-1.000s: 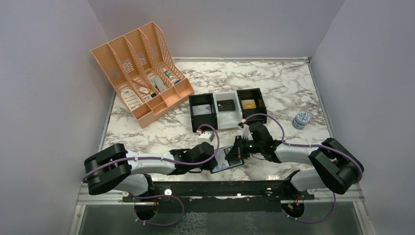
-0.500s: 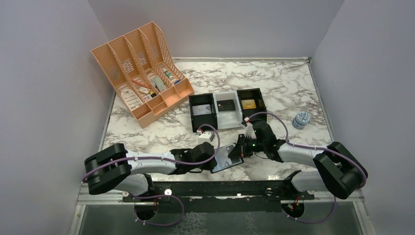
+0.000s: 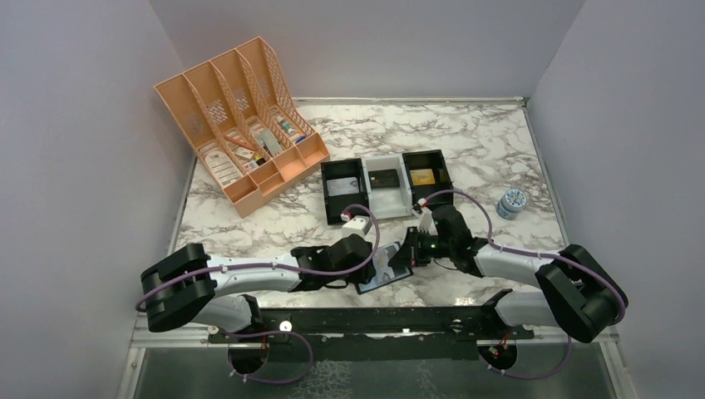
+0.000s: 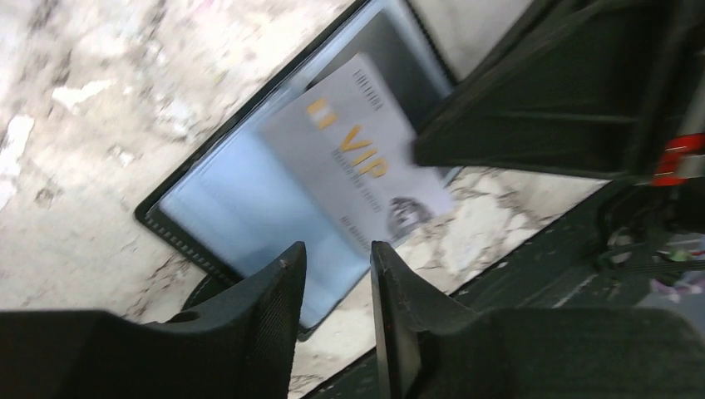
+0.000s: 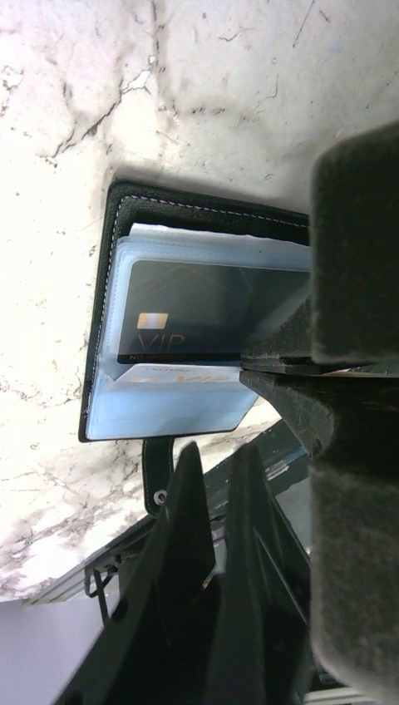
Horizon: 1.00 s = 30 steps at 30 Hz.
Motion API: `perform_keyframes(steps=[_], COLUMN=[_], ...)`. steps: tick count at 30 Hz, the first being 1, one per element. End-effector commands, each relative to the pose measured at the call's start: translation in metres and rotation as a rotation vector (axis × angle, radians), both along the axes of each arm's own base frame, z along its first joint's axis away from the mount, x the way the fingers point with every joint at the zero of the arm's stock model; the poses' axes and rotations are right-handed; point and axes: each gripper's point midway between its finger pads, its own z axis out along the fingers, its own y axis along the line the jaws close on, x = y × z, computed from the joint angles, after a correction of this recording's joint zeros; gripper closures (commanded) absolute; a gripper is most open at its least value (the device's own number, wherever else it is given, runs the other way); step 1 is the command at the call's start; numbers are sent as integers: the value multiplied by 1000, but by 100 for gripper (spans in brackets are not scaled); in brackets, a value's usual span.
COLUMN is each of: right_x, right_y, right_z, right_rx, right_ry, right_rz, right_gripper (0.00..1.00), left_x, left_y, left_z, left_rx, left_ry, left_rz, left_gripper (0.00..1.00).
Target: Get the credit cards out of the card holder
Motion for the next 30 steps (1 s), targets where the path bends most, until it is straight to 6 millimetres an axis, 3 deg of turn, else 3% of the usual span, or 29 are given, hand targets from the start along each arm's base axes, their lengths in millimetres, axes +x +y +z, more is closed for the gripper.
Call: perform_keyframes(steps=[1,4,6,12,19,25,30], right_x=[2,2,2,0,0,1,1], right_y=[-2,-4,-4,-2,3,7,13], right_z=[-2,-5,-6,-4,1,7,5], right_rx=[18,8,4,22,45,61,85], right_ry=[1,4,3,4,-2,-15,7], right_rz=[-33,-44,-50,-27,-1,26,54], right_gripper=[99,99,99,98,92,76,75], left_x=[9,7,5,-2,-1,-2,-3], left_y=[-27,-38,-37,-10,8,15,16], left_z=[39,34,20,-25,-27,-34,-35], left_rx=[-98,-129,-111,2,30,80,85], left_ry=[-76,-57,-30,28,11,14,15], left_rz=[-54,-72,-61,-6,26,18,19], left_gripper=[61,61,65,79,80,83,83])
